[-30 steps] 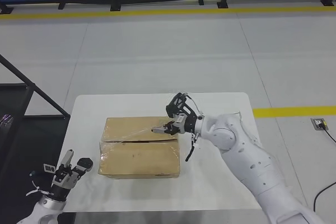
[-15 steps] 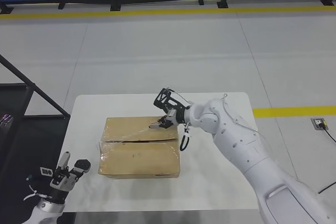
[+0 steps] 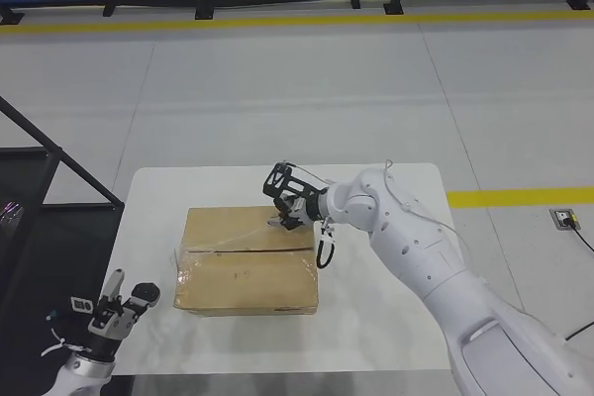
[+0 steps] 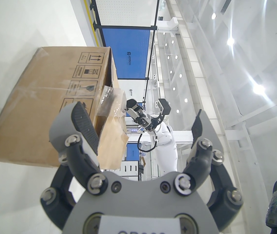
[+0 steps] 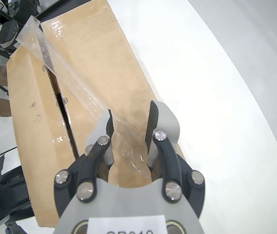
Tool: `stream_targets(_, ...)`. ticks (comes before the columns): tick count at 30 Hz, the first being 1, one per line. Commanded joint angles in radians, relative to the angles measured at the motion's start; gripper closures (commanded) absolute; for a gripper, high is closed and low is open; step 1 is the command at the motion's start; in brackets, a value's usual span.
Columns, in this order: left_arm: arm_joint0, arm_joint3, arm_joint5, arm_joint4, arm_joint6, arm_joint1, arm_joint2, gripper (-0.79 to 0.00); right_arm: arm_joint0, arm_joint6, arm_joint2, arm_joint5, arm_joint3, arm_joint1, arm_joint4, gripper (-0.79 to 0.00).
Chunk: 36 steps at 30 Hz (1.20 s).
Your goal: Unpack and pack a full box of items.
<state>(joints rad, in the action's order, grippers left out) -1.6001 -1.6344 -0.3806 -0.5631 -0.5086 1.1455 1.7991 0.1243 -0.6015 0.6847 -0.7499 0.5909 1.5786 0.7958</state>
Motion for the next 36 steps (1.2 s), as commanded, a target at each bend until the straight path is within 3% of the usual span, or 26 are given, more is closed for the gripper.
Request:
stream_targets(1, -0.001, -0.001, -0.001, 0.001, 0.0, 0.0, 0.002, -0.785, 0.002, -0.005, 0.001, -0.006, 0.005, 0.0, -0.002, -0.357)
stream_targets(4, -0.003, -0.002, -0.002, 0.004, -0.002, 0.001, 0.005, -0.785, 0.006, -0.012, 0.005, -0.01, 0.016, -0.002, -0.003, -0.348)
stream_targets(9, -0.006, -0.008, -0.003, 0.005, -0.006, 0.002, 0.01, -0.785, 0.016, -0.029, 0.014, -0.005, 0.039, -0.009, 0.002, -0.2)
stream_targets(16, -0.005, -0.012, 0.002, 0.01, -0.01, 0.003, 0.012, -0.785, 0.033, -0.066, 0.032, 0.015, 0.084, -0.023, 0.009, -0.222)
stream_targets(20, -0.003, -0.013, 0.001, 0.012, -0.012, 0.004, 0.012, -0.785, 0.049, -0.09, 0.049, 0.028, 0.124, -0.035, 0.011, -0.182)
stream_targets(21, -0.002, -0.013, 0.001, 0.012, -0.012, 0.004, 0.012, -0.785, 0.054, -0.087, 0.054, 0.028, 0.136, -0.038, 0.012, -0.188)
stream_targets(23, -0.001, -0.012, 0.003, 0.013, -0.013, 0.004, 0.011, -0.785, 0.065, -0.078, 0.067, 0.04, 0.161, -0.046, 0.016, -0.289)
stream_targets(28, 0.003, -0.009, 0.004, 0.012, -0.01, 0.006, 0.009, -0.785, 0.098, -0.077, 0.089, 0.056, 0.23, -0.063, 0.038, -0.28)
stream_targets(36, 0.034, 0.007, 0.042, 0.0, 0.079, 0.011, 0.009, -0.785, 0.155, -0.107, 0.152, 0.083, 0.331, -0.097, 0.045, -0.329)
